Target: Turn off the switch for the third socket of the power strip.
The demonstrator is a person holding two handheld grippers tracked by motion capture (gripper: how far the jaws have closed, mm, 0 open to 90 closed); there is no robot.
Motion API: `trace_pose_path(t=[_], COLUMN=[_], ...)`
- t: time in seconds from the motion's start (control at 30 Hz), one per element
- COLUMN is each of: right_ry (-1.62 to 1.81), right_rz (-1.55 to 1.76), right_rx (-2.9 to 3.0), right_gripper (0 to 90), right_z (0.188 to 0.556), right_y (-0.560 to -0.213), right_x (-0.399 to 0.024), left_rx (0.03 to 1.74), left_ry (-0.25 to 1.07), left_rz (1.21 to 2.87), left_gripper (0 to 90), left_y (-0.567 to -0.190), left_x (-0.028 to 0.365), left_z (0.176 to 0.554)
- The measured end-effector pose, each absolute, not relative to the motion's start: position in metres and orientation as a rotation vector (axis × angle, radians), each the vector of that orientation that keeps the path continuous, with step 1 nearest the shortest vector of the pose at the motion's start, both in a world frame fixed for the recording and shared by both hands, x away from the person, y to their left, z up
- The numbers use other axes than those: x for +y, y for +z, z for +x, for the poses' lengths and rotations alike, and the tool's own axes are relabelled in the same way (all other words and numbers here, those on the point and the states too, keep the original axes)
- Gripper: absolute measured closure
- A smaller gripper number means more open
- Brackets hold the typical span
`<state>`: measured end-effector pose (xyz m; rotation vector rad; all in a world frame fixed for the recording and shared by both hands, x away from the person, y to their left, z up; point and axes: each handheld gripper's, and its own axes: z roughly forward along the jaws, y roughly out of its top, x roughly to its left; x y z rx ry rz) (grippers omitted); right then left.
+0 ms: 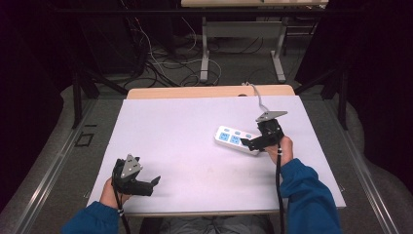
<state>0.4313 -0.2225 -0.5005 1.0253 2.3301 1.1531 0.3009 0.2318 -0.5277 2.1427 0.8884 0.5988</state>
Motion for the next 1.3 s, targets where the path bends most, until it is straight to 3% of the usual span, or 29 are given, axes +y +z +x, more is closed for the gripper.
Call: trace_pose_path(t=[1.3], right_ry=[1.201], right_rz=[1.039], right_rx=[2.314], right_gripper=[0.0], right_z=[0.461], right_y=[-0.510], right_x=[-0.207], left_rx=[0.890], left_ry=[0.592], left_rz=[2.151], left_gripper=[0.8], left_y=[-0.528], left_x=[0.232], left_z=[0.300])
